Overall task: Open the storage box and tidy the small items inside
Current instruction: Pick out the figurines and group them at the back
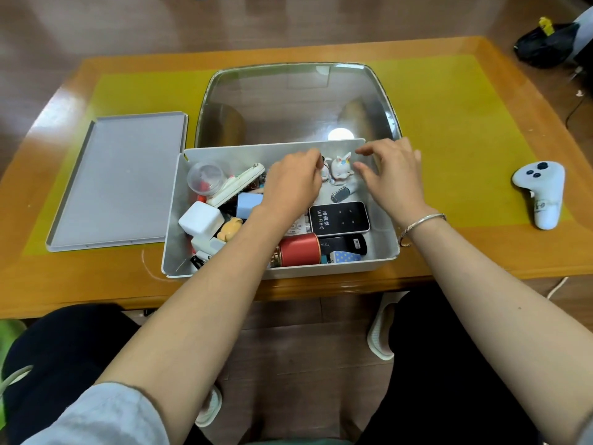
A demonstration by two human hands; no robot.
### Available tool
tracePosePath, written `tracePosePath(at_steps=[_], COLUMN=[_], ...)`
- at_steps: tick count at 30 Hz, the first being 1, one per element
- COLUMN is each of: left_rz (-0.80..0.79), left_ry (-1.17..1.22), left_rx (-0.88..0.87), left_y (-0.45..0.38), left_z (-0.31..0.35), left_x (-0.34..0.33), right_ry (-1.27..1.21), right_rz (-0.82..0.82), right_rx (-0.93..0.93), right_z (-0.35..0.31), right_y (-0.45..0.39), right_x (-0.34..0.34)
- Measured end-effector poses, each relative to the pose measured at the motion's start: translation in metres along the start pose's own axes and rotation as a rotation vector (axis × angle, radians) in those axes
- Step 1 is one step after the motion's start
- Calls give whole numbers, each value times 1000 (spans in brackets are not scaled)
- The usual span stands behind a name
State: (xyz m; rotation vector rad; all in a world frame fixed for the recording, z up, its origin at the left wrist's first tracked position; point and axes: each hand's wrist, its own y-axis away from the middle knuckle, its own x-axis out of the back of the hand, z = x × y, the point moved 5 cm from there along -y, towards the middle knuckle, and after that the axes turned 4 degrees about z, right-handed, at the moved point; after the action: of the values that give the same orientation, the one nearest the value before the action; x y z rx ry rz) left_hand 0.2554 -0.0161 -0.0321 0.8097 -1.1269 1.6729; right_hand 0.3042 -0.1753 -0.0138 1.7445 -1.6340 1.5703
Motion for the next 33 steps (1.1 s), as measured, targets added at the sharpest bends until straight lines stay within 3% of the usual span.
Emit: tracePosePath(at_steps=[9,33], left_rz=[-25,45], left_ry=[-164,-147], left_rx=[82,36], left_y=[-12,-19], left_z=[-5,2], left_x=[-20,-22], right_ry=[331,376], right_rz=[-256,-277], right_rx=[149,229], right_z=[-11,-12], right_y=[-35,-44], right_x=[-20,-7])
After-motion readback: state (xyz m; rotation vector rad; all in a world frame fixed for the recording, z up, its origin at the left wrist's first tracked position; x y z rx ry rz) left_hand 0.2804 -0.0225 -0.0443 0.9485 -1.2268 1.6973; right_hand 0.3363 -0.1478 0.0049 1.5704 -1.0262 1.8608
